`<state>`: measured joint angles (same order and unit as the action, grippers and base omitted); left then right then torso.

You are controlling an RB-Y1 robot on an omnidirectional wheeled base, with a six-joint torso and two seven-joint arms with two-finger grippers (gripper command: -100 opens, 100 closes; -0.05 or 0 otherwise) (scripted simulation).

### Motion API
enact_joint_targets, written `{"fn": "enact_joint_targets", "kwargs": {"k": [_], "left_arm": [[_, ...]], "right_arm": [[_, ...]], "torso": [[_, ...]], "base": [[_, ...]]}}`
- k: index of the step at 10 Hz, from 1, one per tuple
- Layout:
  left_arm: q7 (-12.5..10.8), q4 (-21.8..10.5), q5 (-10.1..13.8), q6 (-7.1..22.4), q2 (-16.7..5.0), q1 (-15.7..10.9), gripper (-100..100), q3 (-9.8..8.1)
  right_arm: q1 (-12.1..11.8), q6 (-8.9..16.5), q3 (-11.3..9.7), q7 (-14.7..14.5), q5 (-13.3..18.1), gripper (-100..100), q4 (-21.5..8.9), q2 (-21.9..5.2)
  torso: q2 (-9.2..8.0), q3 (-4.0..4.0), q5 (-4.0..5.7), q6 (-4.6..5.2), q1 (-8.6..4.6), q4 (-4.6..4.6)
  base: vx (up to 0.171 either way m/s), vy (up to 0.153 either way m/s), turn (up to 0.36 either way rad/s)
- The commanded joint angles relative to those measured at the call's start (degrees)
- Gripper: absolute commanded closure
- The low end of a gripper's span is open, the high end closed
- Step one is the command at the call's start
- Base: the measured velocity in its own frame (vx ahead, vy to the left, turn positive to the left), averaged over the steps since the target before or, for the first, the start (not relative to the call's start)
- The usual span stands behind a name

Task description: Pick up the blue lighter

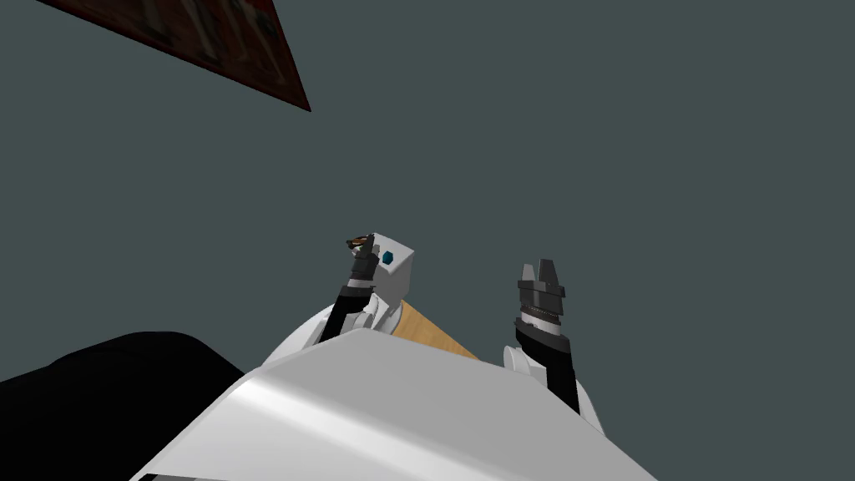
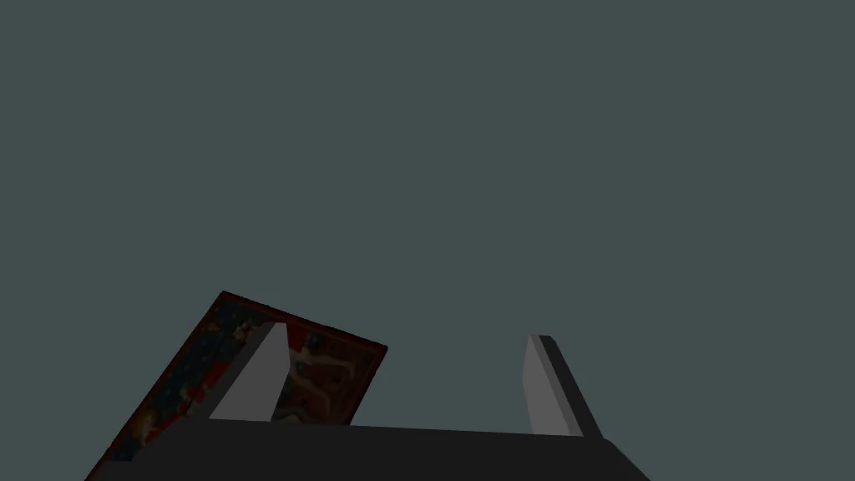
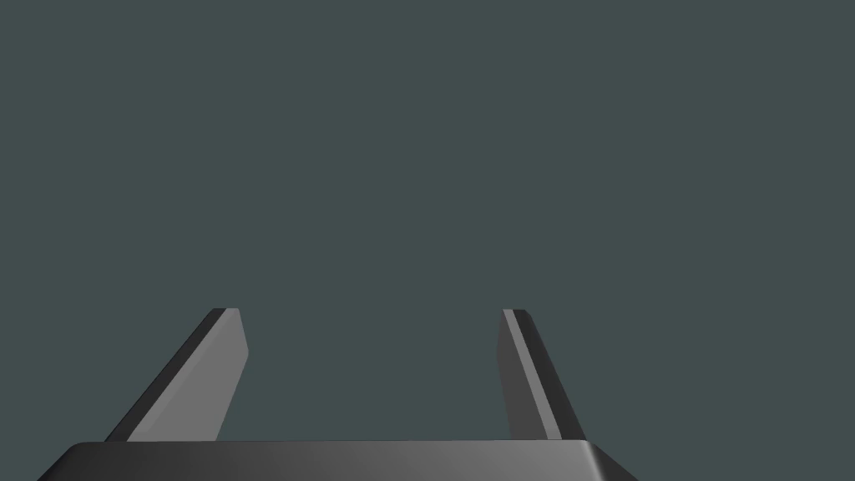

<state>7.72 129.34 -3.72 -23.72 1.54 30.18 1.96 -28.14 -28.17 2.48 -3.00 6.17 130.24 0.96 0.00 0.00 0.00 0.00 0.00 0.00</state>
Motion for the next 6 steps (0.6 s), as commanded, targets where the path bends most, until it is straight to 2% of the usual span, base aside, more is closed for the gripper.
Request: {"fn": "enact_joint_targets", "kwargs": {"k": [1, 4, 6], "left_arm": [[-0.04, 0.15, 0.17, 0.55, -2.12, 0.26, -100, 0.1], [-0.2, 0.7, 0.79, 2.65, -6.17, 1.26, -100, 0.47], [-0.34, 1.23, 1.37, 4.73, -7.99, 2.2, -100, 0.81]], "right_arm": [[0.0, 0.0, 0.0, 0.0, 0.0, 0, 0.0, 0.0], [0.0, 0.0, 0.0, 0.0, 0.0, 0, 0.0, 0.0], [0.01, 0.0, 0.0, 0.0, 0.0, 0, 0.0, 0.0]], "torso": [[0.0, 0.0, 0.0, 0.0, 0.0, 0.0], [-0.09, -0.05, 0.01, 0.0, -0.05, -0.02], [-0.14, -0.08, 0.02, 0.0, -0.08, -0.03]], "base": [[-0.008, -0.008, -0.017], [-0.024, -0.019, -0.033], [-0.037, -0.025, -0.036]]}}
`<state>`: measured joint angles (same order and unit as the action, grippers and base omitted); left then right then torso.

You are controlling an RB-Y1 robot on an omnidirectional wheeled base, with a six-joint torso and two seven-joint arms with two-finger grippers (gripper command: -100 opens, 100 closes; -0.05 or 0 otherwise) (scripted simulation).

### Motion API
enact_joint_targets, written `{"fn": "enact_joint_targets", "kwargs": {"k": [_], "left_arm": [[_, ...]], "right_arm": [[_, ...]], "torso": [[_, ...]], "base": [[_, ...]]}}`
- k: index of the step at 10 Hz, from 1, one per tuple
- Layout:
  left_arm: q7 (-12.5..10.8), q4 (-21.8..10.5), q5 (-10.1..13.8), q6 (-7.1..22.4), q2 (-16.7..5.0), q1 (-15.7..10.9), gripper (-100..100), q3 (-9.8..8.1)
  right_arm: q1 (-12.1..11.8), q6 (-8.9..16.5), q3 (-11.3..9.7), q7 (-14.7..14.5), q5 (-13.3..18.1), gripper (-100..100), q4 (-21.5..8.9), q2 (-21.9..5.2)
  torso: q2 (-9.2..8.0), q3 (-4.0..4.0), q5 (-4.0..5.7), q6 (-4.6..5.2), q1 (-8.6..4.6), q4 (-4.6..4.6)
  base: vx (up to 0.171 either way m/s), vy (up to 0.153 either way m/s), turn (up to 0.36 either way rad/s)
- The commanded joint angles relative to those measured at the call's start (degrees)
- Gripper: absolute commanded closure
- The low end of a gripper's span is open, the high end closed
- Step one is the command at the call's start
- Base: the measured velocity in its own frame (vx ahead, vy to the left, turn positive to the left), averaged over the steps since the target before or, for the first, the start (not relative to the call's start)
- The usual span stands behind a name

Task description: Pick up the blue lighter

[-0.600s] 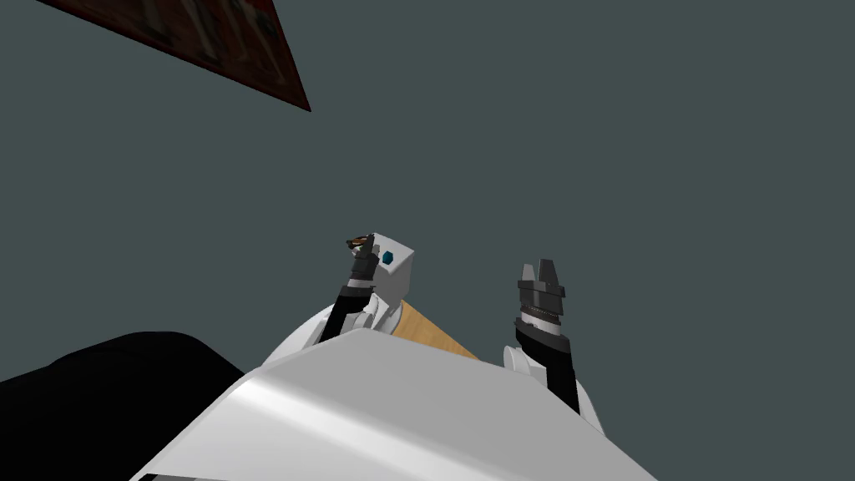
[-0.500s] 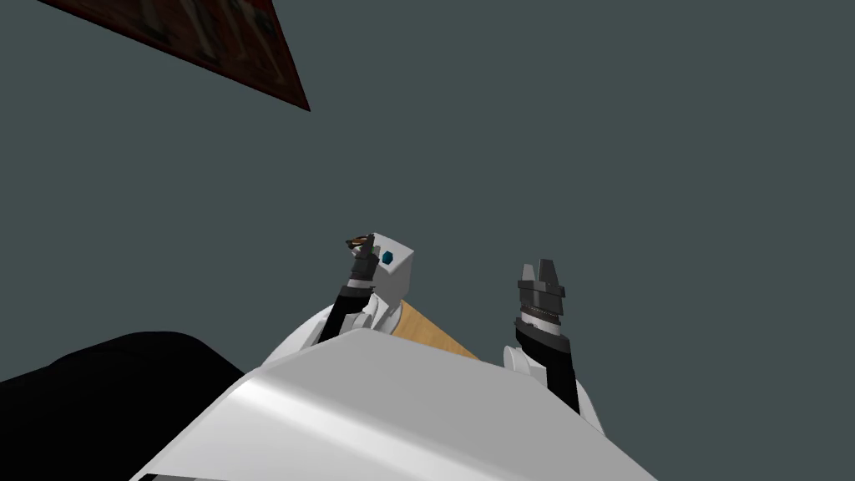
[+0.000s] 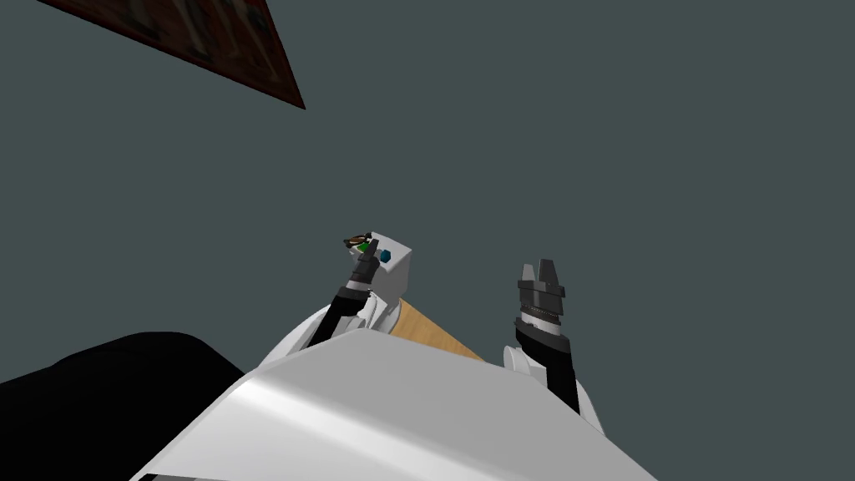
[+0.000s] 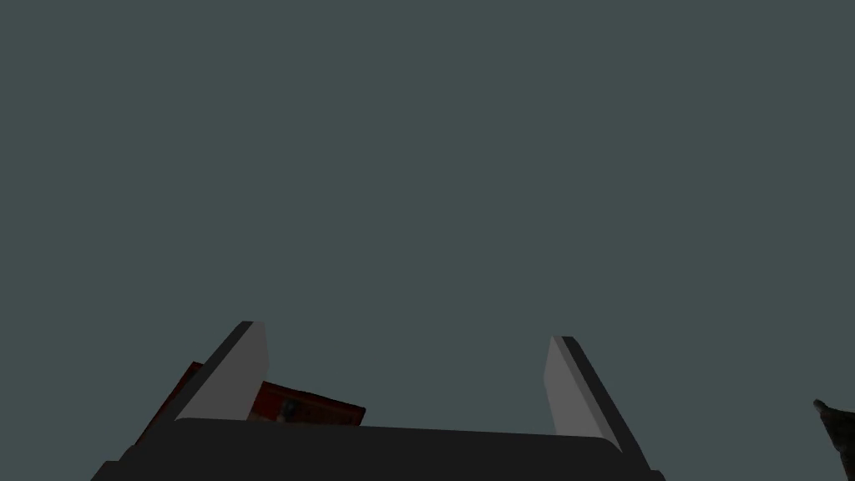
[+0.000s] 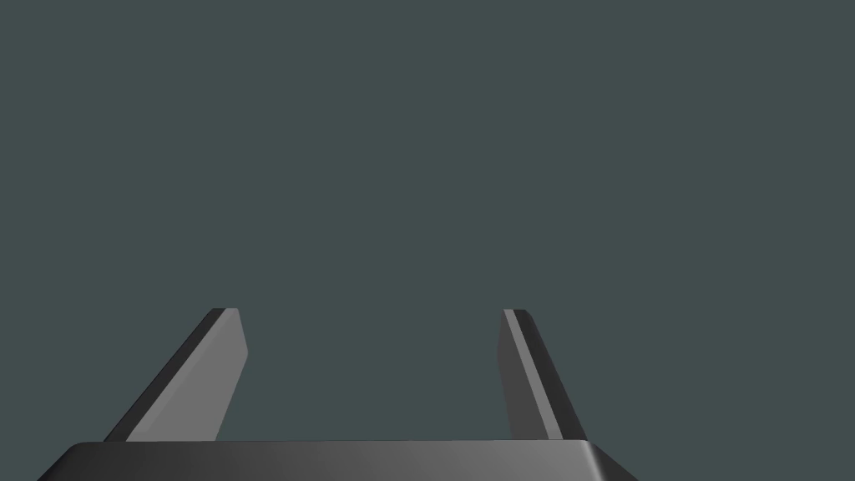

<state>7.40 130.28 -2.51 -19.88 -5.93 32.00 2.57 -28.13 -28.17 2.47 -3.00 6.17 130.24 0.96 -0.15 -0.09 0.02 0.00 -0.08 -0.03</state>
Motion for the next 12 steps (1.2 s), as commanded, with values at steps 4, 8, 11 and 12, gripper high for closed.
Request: {"fn": "enact_joint_targets", "kwargs": {"k": [4, 8, 11, 12], "left_arm": [[-0.36, 1.5, 1.51, 5.99, -2.42, 2.59, -100, 0.94], [-0.76, 2.7, 2.93, 11.46, -2.89, 4.8, -100, 1.62], [-1.07, 3.46, 3.88, 15.32, -2.46, 6.21, -100, 2.0], [-1.16, 3.67, 4.14, 16.54, -2.22, 6.61, -100, 2.09]], "right_arm": [[0.0, 0.0, 0.0, 0.0, 0.0, 0, 0.0, 0.0], [0.0, 0.0, 0.0, 0.0, 0.0, 0, 0.0, 0.0], [0.0, 0.0, 0.0, 0.0, 0.0, 0, 0.0, 0.0], [0.0, 0.0, 0.0, 0.0, 0.0, 0, 0.0, 0.0]], "torso": [[0.02, 0.01, 0.0, 0.0, -0.02, 0.0], [0.01, 0.01, 0.01, 0.0, -0.04, 0.0], [0.09, 0.05, -0.01, 0.0, 0.05, 0.02], [0.1, 0.05, -0.01, -0.01, 0.05, 0.02]], "base": [[-0.03, -0.025, -0.041], [-0.029, -0.027, -0.032], [-0.013, -0.009, -0.012], [-0.006, -0.005, -0.003]]}}
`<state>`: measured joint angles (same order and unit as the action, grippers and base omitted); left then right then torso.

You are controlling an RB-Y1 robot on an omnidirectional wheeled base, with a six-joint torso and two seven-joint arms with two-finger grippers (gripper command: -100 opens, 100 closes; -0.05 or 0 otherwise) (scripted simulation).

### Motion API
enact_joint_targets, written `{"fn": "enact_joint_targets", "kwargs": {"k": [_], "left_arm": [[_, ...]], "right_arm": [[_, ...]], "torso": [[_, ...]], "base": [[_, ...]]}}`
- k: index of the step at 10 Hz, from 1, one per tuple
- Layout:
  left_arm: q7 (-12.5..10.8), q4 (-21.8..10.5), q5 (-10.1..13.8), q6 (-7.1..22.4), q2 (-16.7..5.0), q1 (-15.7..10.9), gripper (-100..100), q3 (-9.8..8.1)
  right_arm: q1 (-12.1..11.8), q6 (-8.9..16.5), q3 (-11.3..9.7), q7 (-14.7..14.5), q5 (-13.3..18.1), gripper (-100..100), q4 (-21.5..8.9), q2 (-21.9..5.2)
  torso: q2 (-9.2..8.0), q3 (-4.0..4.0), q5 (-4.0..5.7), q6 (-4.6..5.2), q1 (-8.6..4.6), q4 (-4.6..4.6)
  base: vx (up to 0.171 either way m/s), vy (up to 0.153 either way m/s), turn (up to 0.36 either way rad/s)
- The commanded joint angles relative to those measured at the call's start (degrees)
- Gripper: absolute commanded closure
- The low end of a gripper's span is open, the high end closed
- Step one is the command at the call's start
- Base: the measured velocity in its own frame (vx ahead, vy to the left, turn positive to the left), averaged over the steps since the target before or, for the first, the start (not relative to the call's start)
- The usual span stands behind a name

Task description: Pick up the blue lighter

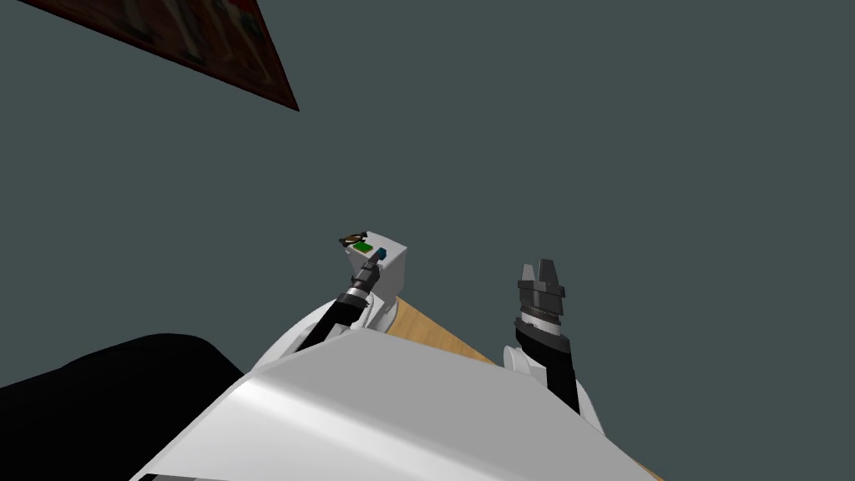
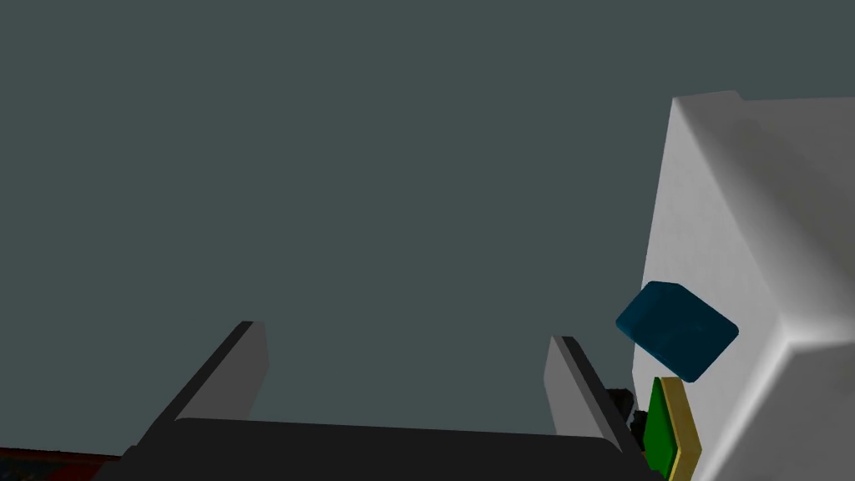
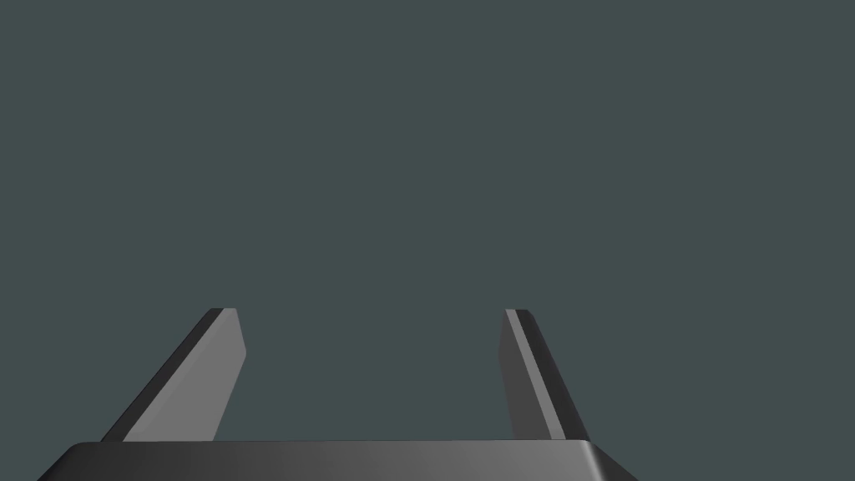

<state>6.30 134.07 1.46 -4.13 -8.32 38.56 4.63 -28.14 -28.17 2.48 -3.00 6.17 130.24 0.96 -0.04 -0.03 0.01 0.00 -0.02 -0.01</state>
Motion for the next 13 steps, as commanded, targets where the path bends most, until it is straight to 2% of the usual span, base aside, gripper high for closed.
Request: {"fn": "enact_joint_targets", "kwargs": {"k": [1, 7, 13], "left_arm": [[-0.13, 0.07, 0.39, 1.97, 0.43, 0.42, -100, 0.1], [-0.11, 0.87, 0.44, 8.78, 1.66, 1.92, -100, 0.01], [1.09, 1.4, -2.06, 15.83, 1.36, 2.59, -100, -0.83]], "right_arm": [[0.0, 0.0, 0.0, 0.0, 0.0, 0, 0.0, 0.0], [-0.01, 0.0, 0.0, 0.0, 0.0, 0, 0.0, 0.0], [-0.01, 0.0, 0.01, 0.0, 0.0, 0, 0.0, -0.01]], "torso": [[0.0, 0.0, 0.0, 0.0, 0.0, 0.0], [0.19, 0.11, -0.03, 0.0, 0.11, 0.04], [0.38, 0.22, -0.05, 0.0, 0.24, 0.08]], "base": [[0.0, 0.0, 0.0], [0.025, 0.014, 0.012], [0.075, 0.04, 0.007]]}}
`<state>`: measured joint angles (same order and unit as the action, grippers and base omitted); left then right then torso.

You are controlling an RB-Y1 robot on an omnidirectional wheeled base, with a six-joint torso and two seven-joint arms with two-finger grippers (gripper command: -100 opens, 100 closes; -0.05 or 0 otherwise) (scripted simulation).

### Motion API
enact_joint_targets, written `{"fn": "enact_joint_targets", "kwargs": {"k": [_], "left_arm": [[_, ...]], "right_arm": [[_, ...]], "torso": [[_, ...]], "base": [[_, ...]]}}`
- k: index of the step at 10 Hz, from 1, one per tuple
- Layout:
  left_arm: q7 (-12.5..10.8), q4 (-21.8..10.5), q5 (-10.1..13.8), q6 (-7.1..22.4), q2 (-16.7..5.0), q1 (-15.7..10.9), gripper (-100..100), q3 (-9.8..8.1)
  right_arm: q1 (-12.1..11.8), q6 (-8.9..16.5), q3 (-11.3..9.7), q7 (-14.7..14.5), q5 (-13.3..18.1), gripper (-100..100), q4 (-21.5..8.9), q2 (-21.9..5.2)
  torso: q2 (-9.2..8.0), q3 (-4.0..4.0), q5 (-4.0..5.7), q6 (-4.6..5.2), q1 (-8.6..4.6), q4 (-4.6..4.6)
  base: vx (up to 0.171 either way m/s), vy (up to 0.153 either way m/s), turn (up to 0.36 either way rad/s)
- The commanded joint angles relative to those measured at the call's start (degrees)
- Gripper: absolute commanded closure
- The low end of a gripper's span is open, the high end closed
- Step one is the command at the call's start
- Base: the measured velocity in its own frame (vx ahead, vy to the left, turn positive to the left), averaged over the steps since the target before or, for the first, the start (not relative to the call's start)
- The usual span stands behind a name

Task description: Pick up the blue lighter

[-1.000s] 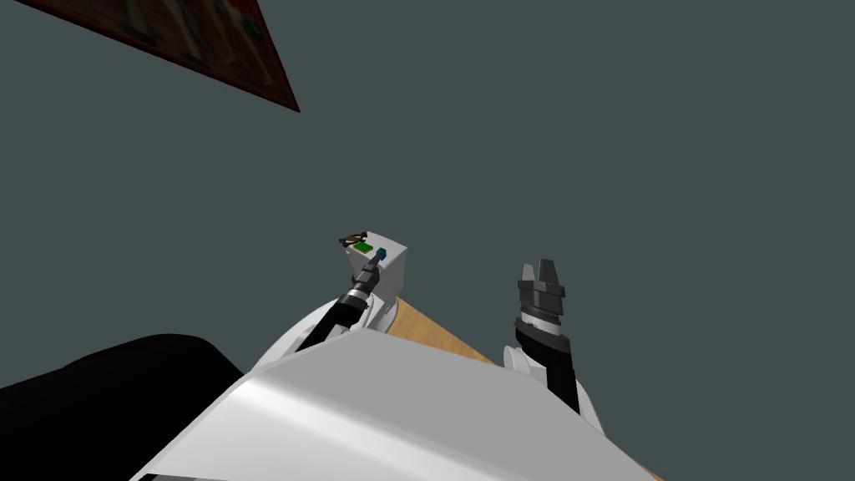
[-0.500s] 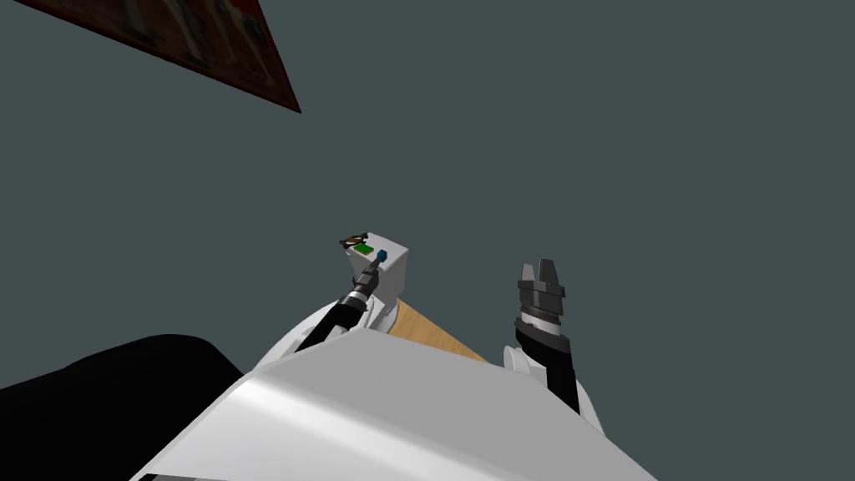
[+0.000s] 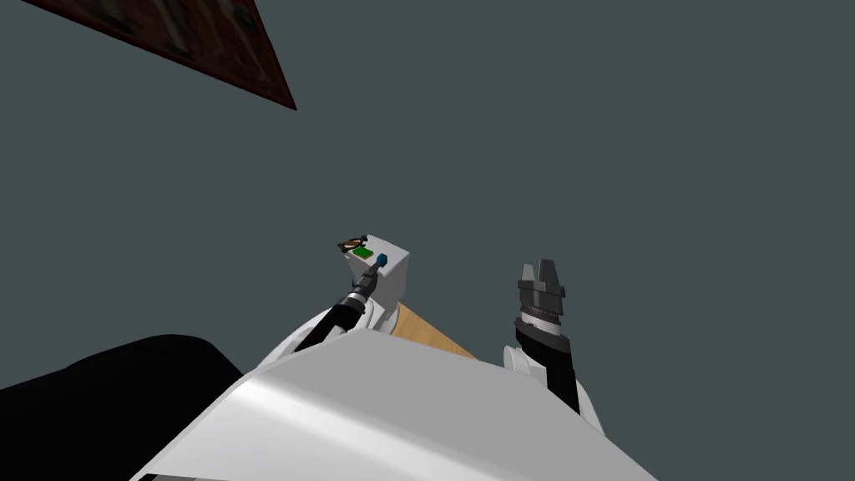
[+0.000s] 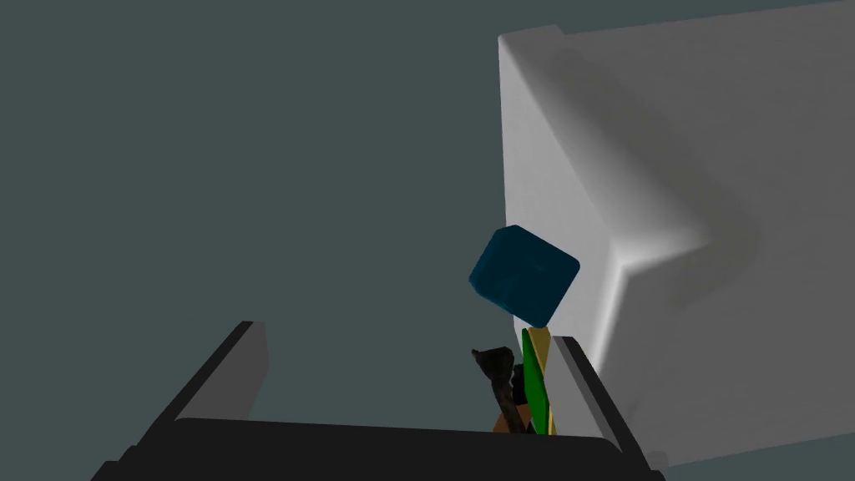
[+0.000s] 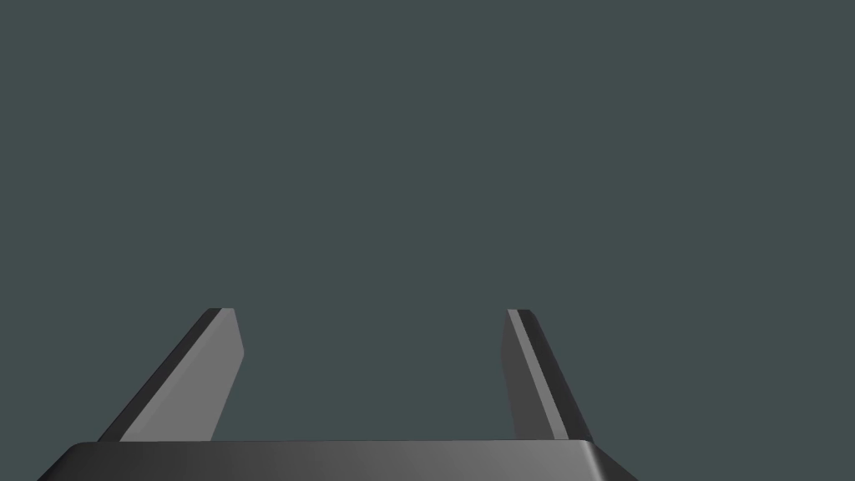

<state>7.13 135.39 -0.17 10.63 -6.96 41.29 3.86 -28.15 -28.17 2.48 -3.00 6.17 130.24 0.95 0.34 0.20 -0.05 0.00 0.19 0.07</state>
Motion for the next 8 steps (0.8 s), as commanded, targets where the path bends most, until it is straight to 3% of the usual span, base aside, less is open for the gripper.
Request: {"fn": "enact_joint_targets", "kwargs": {"k": [1, 8], "left_arm": [[0.55, 0.18, -1.05, 2.25, -0.28, -0.08, -100, -0.25], [3.07, 0.68, -6.26, 10.03, -2.86, 0.04, -100, -1.74]], "right_arm": [[0.0, 0.0, 0.0, 0.0, 0.0, 0, 0.0, 0.0], [0.0, 0.0, 0.0, 0.0, 0.0, 0, 0.0, 0.0]], "torso": [[0.0, 0.0, 0.0, 0.0, 0.0, 0.0], [0.09, 0.05, -0.01, 0.0, 0.04, 0.02]], "base": [[0.082, 0.039, 0.0], [0.098, 0.046, -0.01]]}}
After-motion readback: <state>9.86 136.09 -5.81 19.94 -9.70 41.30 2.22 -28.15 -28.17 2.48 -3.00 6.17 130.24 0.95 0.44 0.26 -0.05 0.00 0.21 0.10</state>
